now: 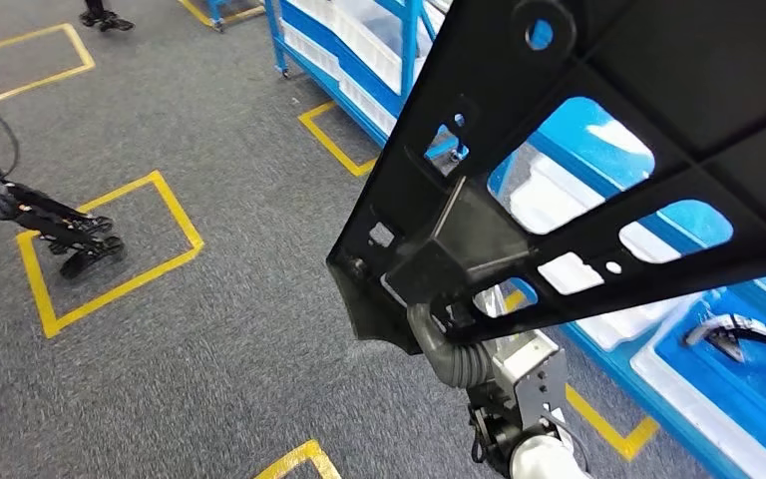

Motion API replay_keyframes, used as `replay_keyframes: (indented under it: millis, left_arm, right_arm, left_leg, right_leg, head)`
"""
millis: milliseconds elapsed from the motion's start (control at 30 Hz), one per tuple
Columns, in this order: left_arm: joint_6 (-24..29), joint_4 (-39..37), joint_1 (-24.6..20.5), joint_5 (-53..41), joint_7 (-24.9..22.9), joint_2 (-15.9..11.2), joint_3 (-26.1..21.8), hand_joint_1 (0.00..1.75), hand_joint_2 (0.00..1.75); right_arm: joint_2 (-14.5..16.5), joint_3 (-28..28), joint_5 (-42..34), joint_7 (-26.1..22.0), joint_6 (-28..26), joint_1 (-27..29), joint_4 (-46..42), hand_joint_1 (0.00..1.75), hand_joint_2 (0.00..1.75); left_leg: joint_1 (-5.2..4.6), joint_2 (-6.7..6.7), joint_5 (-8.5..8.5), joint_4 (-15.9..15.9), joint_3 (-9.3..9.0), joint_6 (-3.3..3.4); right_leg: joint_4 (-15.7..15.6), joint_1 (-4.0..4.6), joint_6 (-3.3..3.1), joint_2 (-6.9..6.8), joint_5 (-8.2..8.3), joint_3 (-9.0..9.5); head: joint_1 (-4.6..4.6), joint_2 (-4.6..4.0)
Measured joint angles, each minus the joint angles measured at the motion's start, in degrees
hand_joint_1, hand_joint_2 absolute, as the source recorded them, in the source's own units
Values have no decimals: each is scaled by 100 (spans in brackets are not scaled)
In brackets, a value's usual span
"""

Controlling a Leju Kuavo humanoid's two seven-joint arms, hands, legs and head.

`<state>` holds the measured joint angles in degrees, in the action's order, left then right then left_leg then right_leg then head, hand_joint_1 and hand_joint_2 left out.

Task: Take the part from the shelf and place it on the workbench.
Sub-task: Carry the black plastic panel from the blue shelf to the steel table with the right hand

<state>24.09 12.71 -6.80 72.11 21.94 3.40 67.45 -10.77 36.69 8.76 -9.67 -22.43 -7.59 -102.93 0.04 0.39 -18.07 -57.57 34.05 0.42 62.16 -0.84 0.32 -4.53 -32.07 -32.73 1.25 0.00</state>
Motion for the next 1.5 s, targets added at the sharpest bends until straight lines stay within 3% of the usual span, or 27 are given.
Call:
replay_keyframes:
  millis: [67,100,133,167,200,267,333,400,433,500,533,567,600,667,767,900,933,1000,1067,1100,1133,1167,1233,1300,1367,1433,1500]
  left_arm:
    - [15,-1,-7,19,11,1,-1,0,0]
    - [27,-1,-9,29,16,1,-1,0,0]
    - [38,-2,-8,38,21,0,-2,0,0]
    - [48,-2,-8,44,22,-1,-2,0,0]
    - [52,-2,-9,44,22,-1,-2,0,0]
    - [55,-2,-20,45,21,-4,-2,0,0]
    - [67,-2,-28,50,19,-11,-3,0,0]
    - [83,-2,-20,79,18,-25,-4,0,0]
    - [85,-2,-13,114,17,-33,-4,0,0]
    - [51,-3,-12,203,15,-48,-7,0,0]
    - [12,-3,-13,243,13,-49,-9,0,0]
    - [-41,-3,-14,273,10,-50,-13,0,0]
    - [-95,-3,-15,296,8,-50,-17,0,0]
    - [-174,-2,-14,325,2,-50,-24,0,0]
    - [-193,-2,-15,333,-7,-50,-26,0,0]
    - [-141,-4,-14,326,-273,-51,-31,0,0]
    - [-120,-5,0,316,-314,-52,-32,0,0]
    - [-73,-6,8,293,-396,-54,-33,0,0]
    - [-50,-6,-1,282,-459,-54,-34,0,0]
    - [-46,-6,-6,281,-479,-54,-35,0,0]
    - [-46,-6,-7,281,-490,-54,-35,0,0]
    - [-46,-6,-7,281,-500,-54,-35,0,0]
    - [-50,-6,-10,282,-526,-54,-35,0,0]
    - [-63,-6,-20,282,-569,-54,-35,0,0]
    - [-75,-6,-21,274,-614,-54,-35,0,0]
    - [-80,-6,-9,265,-650,-55,-35,0,0]
    - [-81,-6,-5,261,-673,-57,-35,0,0]
  right_arm:
    - [-2,2,-17,-16,-2,16,14,175,175]
    - [-3,3,-29,-26,-5,30,26,175,175]
    - [-5,3,-38,-36,-11,38,38,175,175]
    - [-7,3,-43,-49,-21,40,47,175,175]
    - [-7,3,-44,-63,-37,40,52,175,175]
    - [-7,3,-49,-100,-66,39,55,175,175]
    - [-7,3,-71,-140,-87,36,62,175,175]
    - [-2,3,-92,-170,-101,23,68,175,175]
    - [4,4,-93,-177,-109,12,68,175,175]
    - [18,6,-74,-180,-128,-6,68,175,175]
    - [22,7,-58,-172,-139,-9,68,175,175]
    - [24,8,-40,-161,-146,-9,68,175,175]
    - [24,8,-22,-147,-150,-9,68,175,175]
    - [25,9,-1,-120,-145,-12,68,175,175]
    - [26,10,5,-107,-138,-16,68,175,175]
    - [46,28,2,-55,-91,-92,67,175,175]
    - [49,32,4,-52,-85,-102,67,175,175]
    - [50,38,12,-48,-69,-129,65,175,175]
    - [48,45,15,-42,-57,-143,66,175,175]
    - [47,51,14,-38,-54,-144,68,175,175]
    - [46,59,14,-34,-52,-143,69,175,175]
    - [45,68,13,-32,-51,-143,70,175,175]
    - [45,90,14,-27,-45,-153,70,175,175]
    - [46,111,16,-19,-36,-177,72,175,175]
    - [48,133,17,-7,-22,-194,74,175,175]
    - [51,163,16,1,4,-215,74,175,175]
    - [61,197,13,-3,31,-246,73,175,175]
  left_leg:
    - [-1,-140,7,6,-1,34]
    - [-7,-218,1,-4,0,43]
    - [-12,-300,-7,-20,0,47]
    - [-14,-386,-20,-44,-1,47]
    - [-12,-470,-38,-76,-3,40]
    - [-8,-615,-87,-155,20,2]
    - [11,-734,-106,-203,74,-61]
    - [32,-831,-98,-204,107,-132]
    - [23,-769,-122,-244,117,-163]
    - [-2,-463,-323,-598,260,-215]
    - [-1,-280,-493,-928,417,-238]
    - [16,-179,-664,-1306,615,-257]
    - [37,-131,-777,-1626,787,-272]
    - [68,-93,-775,-1855,925,-285]
    - [77,-81,-661,-1740,875,-287]
    - [-29,203,-73,-195,161,-104]
    - [-22,142,-59,-164,150,-66]
    - [5,17,-23,-94,106,11]
    - [12,-113,-12,-75,86,57]
    - [7,-186,-15,-79,86,68]
    - [2,-263,-20,-84,83,73]
    - [-1,-344,-27,-93,77,73]
    - [4,-507,-56,-125,57,55]
    - [6,-644,-94,-183,75,12]
    - [22,-756,-102,-217,127,-53]
    - [50,-835,-100,-222,149,-129]
    - [37,-621,-226,-428,223,-192]
  right_leg:
    - [766,-4,-11,319,-342,-372]
    - [1074,0,-12,389,-420,-548]
    - [1194,3,-15,425,-385,-643]
    - [1090,3,-19,448,-235,-634]
    - [780,-2,-26,496,0,-526]
    - [70,-31,-46,735,340,-243]
    - [-226,-40,-66,908,387,-131]
    - [-260,-29,-104,830,381,-118]
    - [-288,-31,-132,763,386,-94]
    - [-342,-43,-196,600,389,-40]
    - [-349,-29,-221,516,378,-21]
    - [-349,-16,-244,427,364,-11]
    - [-348,-5,-255,340,351,-5]
    - [-346,6,-259,198,330,5]
    - [-346,8,-255,131,319,15]
    - [-367,38,-96,-228,212,149]
    - [-358,26,-64,-205,190,164]
    - [-93,6,-24,57,1,73]
    - [617,1,-21,361,-349,-280]
    - [998,3,-22,413,-481,-491]
    - [1235,6,-21,432,-509,-643]
    - [1262,6,-23,442,-421,-700]
    - [693,-9,-33,511,24,-508]
    - [15,-47,-47,752,331,-242]
    - [-217,-52,-69,891,355,-157]
    - [-266,-33,-118,787,369,-130]
    - [-329,-30,-185,643,381,-73]
  head:
    - [-80,0]
    - [-116,0]
    - [-140,0]
    - [-156,0]
    - [-174,0]
    - [-214,0]
    - [-232,0]
    - [-227,0]
    - [-223,0]
    - [-147,0]
    - [-108,0]
    - [-66,0]
    - [-50,0]
    - [-25,0]
    - [-14,0]
    - [23,0]
    - [13,0]
    - [-26,0]
    - [-104,0]
    - [-143,0]
    - [-168,0]
    - [-189,0]
    - [-225,0]
    - [-271,0]
    - [-275,0]
    - [-266,0]
    - [-229,0]
